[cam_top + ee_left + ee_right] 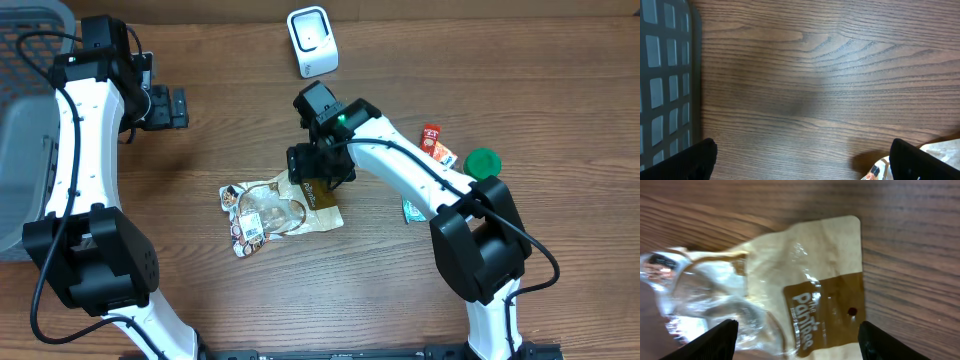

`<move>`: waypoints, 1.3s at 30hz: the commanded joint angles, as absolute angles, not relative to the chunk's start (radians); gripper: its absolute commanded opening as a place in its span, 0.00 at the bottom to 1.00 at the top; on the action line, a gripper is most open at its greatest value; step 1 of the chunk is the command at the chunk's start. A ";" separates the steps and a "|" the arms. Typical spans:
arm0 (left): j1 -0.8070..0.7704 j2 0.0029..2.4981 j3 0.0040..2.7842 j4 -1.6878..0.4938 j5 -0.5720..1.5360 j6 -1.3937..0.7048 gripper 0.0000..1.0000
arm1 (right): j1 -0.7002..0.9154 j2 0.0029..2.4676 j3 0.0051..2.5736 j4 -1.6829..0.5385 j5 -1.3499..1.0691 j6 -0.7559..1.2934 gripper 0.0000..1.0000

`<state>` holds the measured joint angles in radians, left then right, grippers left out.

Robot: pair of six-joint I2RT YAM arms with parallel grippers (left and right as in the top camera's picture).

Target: Scan the item barcode

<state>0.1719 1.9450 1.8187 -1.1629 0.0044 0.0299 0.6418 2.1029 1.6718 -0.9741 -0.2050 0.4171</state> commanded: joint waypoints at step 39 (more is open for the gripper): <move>0.170 1.936 1.830 -1.163 0.009 0.046 1.00 | 0.784 2.091 1.351 -0.673 0.306 0.391 0.74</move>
<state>0.1719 1.9450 1.8187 -1.1629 0.0044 0.0299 0.7940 2.0598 1.3842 -0.6701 0.1390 0.3923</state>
